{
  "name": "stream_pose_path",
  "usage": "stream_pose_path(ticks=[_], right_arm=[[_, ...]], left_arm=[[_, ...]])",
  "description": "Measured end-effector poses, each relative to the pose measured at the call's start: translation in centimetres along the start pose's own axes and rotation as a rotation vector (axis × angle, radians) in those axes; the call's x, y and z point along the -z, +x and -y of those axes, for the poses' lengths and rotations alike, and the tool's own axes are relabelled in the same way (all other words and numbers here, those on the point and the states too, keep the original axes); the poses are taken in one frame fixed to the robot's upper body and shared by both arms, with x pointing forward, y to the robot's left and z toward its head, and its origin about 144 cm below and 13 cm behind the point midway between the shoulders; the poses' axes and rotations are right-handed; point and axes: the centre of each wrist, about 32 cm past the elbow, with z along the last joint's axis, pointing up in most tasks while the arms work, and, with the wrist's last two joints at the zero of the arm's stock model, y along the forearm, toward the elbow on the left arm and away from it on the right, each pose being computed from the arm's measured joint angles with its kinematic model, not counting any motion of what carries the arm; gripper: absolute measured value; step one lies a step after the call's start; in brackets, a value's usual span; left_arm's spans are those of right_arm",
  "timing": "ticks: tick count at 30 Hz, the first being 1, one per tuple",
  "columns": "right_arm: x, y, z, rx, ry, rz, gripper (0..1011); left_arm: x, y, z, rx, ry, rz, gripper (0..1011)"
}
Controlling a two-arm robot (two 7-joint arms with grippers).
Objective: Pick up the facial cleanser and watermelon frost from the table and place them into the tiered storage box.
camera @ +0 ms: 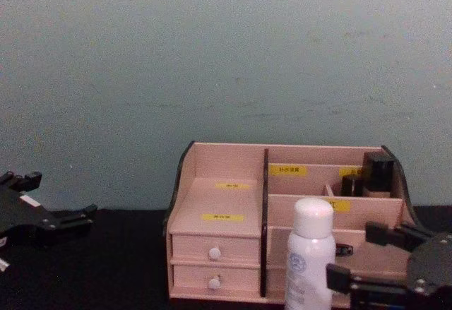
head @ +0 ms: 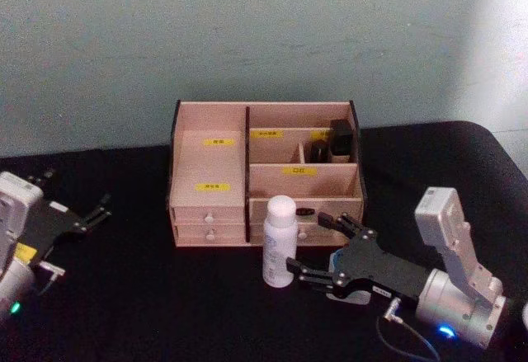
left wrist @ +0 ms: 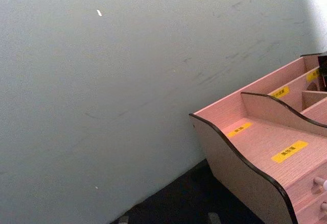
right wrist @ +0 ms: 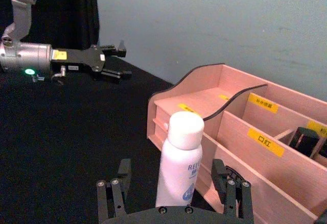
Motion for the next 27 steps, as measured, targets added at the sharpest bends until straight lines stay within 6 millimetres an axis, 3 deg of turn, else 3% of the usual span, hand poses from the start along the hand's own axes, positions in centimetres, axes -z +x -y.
stream_pose_path(ticks=[27], right_arm=[[0.7, 0.4, -4.8, 0.024, -0.048, -0.021, 1003]], left_arm=[[0.0, 0.0, 0.0, 0.000, 0.000, 0.000, 1001]])
